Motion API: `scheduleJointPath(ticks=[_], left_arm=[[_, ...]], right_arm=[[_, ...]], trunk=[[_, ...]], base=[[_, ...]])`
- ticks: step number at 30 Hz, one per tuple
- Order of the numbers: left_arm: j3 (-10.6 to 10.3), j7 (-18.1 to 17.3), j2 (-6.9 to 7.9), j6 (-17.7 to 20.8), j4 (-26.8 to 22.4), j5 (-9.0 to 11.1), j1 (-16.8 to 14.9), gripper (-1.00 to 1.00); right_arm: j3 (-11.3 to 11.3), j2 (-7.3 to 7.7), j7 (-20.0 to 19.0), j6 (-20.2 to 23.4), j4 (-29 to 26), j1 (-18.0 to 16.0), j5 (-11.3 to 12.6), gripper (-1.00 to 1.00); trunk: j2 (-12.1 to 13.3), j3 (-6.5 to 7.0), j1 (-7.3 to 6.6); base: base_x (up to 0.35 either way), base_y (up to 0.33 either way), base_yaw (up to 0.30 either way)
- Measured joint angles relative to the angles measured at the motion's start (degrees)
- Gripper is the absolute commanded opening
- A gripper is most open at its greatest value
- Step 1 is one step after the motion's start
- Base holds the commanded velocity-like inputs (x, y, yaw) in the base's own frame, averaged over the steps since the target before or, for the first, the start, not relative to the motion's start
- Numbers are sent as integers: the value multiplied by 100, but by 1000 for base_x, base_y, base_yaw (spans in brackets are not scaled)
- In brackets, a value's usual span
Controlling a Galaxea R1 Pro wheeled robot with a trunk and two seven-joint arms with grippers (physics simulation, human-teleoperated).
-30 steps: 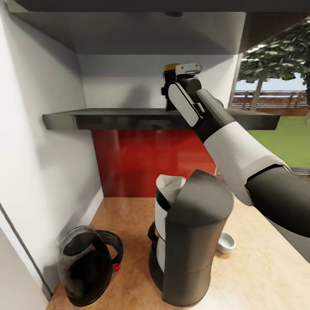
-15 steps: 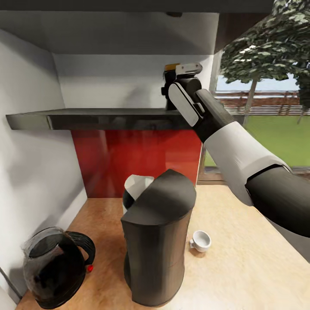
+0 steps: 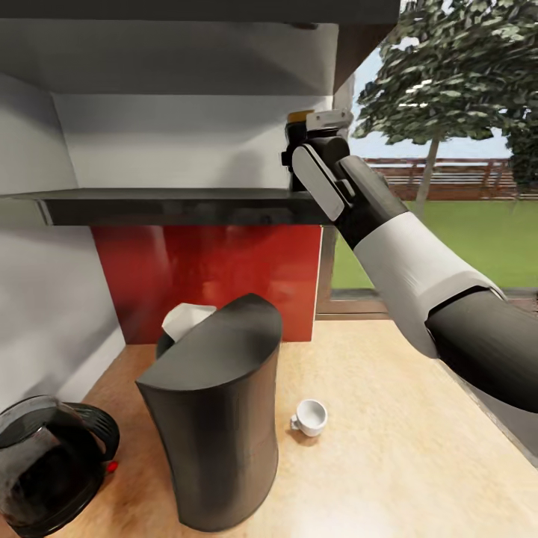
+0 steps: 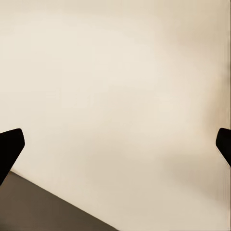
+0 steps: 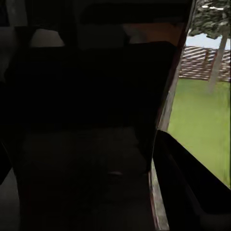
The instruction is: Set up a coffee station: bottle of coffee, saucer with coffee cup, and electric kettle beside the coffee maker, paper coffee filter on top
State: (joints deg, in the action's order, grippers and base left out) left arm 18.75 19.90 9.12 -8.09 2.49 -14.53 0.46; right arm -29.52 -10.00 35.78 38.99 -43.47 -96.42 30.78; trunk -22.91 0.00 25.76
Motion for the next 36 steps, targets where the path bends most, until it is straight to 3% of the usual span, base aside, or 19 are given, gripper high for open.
scheduleJointPath(ticks=[5,27,31,34,36], left_arm=[[1,-1,-8,0,-2,-1,1,100],[1,-1,-9,0,-1,0,0,100],[1,-1,-15,0,-2,-1,1,100],[4,1,-14,0,-4,-2,2,100],[5,1,-12,0,-4,-2,1,100]], right_arm=[[10,0,625,33,-8,3,43,-100],[14,0,871,11,-36,3,76,-100],[16,227,885,32,-29,5,34,-100],[9,559,880,45,3,38,21,-100],[8,665,872,10,13,145,64,-100]], trunk=[[3,-2,1],[3,-2,1],[4,-2,3],[4,-2,2],[6,-2,2]], base=[[0,-274,0],[-4,-274,0],[-189,-228,0],[-163,-122,0],[-57,-43,0]])
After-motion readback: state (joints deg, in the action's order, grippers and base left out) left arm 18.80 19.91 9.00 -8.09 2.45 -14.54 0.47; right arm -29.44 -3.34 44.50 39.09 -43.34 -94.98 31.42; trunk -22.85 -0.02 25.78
